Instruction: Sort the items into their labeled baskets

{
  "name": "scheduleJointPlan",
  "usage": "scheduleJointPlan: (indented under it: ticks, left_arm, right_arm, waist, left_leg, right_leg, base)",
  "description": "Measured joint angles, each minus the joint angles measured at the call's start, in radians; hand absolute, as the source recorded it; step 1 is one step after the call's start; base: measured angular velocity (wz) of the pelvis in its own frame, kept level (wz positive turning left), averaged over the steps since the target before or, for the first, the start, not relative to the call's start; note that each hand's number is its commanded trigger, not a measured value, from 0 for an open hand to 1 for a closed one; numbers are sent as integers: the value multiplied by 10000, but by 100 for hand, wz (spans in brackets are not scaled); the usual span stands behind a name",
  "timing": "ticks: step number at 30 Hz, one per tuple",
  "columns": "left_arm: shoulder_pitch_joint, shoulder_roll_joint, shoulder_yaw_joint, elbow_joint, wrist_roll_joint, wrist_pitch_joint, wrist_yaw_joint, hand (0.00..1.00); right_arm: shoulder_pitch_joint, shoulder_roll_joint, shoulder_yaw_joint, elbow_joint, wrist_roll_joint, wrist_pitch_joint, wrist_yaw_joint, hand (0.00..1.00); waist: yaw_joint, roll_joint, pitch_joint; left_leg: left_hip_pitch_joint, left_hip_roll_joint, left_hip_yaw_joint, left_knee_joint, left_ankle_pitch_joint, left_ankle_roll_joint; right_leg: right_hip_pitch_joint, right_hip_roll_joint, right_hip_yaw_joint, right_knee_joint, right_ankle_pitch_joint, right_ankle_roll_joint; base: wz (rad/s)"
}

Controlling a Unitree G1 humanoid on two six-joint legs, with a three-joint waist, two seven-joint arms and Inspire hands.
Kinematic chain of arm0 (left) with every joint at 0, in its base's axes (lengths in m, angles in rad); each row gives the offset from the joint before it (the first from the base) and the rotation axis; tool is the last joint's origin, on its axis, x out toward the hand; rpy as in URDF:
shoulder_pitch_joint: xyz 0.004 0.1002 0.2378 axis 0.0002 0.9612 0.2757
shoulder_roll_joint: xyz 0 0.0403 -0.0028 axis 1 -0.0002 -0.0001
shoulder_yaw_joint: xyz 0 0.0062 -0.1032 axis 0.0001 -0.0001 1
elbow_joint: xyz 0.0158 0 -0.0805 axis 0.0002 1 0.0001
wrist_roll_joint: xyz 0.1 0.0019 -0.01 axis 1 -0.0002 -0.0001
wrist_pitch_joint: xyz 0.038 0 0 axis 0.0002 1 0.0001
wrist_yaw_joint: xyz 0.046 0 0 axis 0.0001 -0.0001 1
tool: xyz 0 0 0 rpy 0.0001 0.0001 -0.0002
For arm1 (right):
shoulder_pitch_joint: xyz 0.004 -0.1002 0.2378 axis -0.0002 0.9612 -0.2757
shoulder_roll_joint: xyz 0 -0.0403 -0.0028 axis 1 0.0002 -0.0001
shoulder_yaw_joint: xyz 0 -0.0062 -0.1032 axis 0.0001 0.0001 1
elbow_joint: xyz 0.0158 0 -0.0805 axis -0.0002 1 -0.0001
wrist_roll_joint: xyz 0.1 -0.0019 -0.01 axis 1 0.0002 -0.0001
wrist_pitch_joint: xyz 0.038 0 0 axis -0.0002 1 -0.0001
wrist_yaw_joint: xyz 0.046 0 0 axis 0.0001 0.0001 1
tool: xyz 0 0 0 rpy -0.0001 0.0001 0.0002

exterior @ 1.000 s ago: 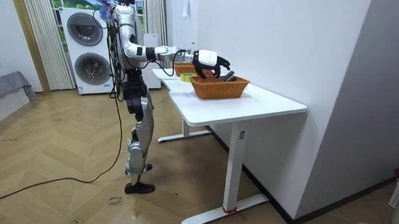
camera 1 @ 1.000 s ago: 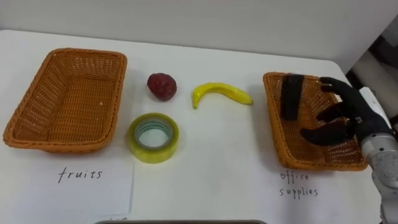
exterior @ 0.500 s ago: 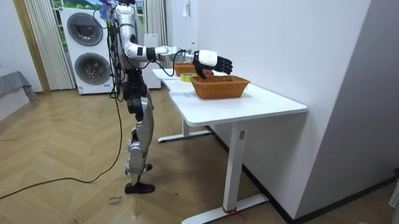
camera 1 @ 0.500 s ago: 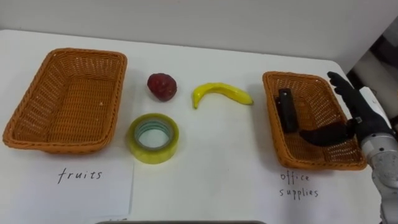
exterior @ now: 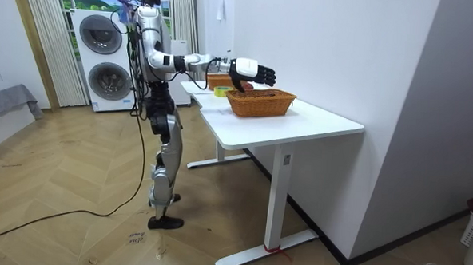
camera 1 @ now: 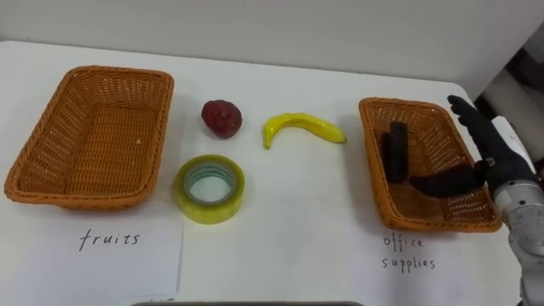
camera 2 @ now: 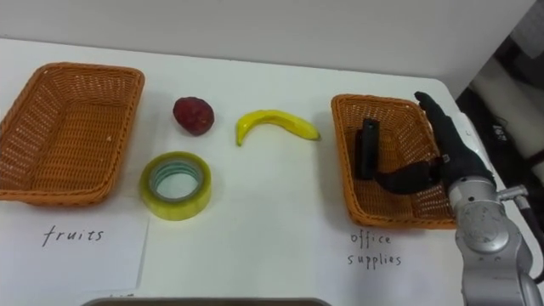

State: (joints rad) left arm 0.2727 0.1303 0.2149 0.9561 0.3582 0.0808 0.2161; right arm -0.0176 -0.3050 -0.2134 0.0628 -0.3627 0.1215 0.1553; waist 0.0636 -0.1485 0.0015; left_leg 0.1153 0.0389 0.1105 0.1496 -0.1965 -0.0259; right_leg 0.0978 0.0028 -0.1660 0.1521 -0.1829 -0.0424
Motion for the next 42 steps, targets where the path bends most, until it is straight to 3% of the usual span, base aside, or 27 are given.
scheduleJointPlan:
  ticks: [10, 22, 35, 42]
  left_arm:
    - [10, 2, -16, -329, 2, -7, -14, 0]
    - [-54, -1, -28, -228, -55, 254, -18, 0]
    - [-214, -25, -118, -201, -212, 529, -17, 0]
    - [-321, -137, -254, -200, -214, 842, -29, 0]
  right_arm:
    - [-85, -1, 51, -1655, 459, 14, 652, 0]
    - [-1002, -32, 282, -1714, 2519, 274, 770, 0]
    - [-2542, -74, 1523, -2086, 3205, 540, 1097, 0]
    - [-2691, -24, 2335, -2019, 3215, 793, 1157, 0]
  waist:
    - [-8, -18, -35]
    - [41, 24, -14]
    - [559, 71, -20]
    - [886, 44, -10]
  left_leg:
    - [-161, 2, -24, 4, 0, 0]
    - [-170, 12, -40, 14, 0, 0]
    - [-223, 2, -314, 19, 1, 0]
    - [-199, -4, -447, 20, 1, 0]
  right_leg:
    - [-123, 3, -7, 21, 3, 0]
    - [-114, -8, -175, 26, 7, 0]
    - [-66, -17, -366, 28, 8, 0]
    - [52, -30, -591, 9, 7, 0]
  base:
    - [0]
    - [1]
    - [4]
    - [9]
